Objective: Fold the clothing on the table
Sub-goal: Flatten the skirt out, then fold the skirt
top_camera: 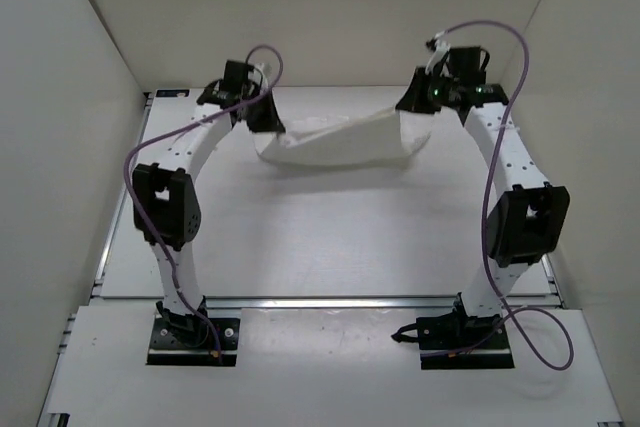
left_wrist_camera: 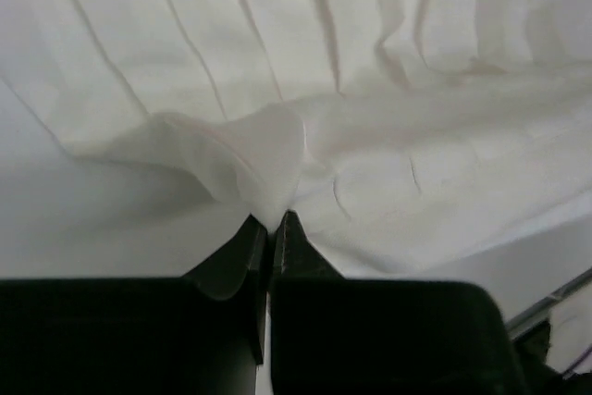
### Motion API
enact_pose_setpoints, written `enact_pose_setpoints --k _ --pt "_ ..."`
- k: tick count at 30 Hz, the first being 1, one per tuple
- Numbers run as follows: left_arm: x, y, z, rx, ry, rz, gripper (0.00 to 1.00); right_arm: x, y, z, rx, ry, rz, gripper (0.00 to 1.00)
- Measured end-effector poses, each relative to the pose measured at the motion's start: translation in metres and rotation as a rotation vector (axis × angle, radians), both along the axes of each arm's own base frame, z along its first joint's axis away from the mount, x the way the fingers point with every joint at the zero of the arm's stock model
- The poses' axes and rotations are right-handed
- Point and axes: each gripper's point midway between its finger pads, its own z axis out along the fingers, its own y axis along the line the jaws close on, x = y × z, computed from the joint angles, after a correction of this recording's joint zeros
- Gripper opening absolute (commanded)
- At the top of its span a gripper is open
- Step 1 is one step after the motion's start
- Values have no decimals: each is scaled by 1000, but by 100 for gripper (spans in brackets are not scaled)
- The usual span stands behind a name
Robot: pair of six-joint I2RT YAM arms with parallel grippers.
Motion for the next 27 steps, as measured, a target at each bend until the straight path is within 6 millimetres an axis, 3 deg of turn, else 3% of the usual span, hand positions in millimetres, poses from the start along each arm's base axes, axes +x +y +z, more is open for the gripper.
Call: enact_pose_setpoints --k 3,5,6,8,11,13,15,18,20,21,23,24,25,27 --pt "78 -15 76 -64 -219 3 0 54 -14 82 -34 -215 -35 0" --pt "98 -19 132 -93 -370 7 0 63 -23 135 -55 -361 -51 0" --pt "98 -20 161 -103 -448 10 0 56 -25 160 -67 -428 -56 0" --pt "82 -19 202 -124 -563 16 0 39 -30 187 -83 -514 -62 0" --pt "30 -14 221 -151 -620 8 0 -1 -39 186 -99 -542 -70 0" --pt "-5 -11 209 -160 -616 -4 0 -22 -41 159 -98 -512 -60 0" --pt "-36 -11 171 -146 -560 -24 0 -44 -42 106 -103 -410 -46 1" --pt "-88 -9 77 -70 -369 -50 0 -94 -33 -3 -118 -159 -8 0" --pt "-134 -2 13 -12 -205 -74 0 -150 -22 -73 -120 37 31 0" --pt "-161 6 -13 14 -125 -77 0 -180 -14 -96 -116 117 60 1" --pt "-209 24 -42 44 -2 -70 0 -233 3 -119 -106 215 124 0" --pt "-224 31 -45 45 21 -60 0 -252 12 -120 -99 226 158 0" --pt "-233 36 -42 36 24 -46 0 -262 19 -116 -86 218 185 0" --pt "-232 46 -29 0 -9 3 0 -260 26 -107 -40 193 190 1"
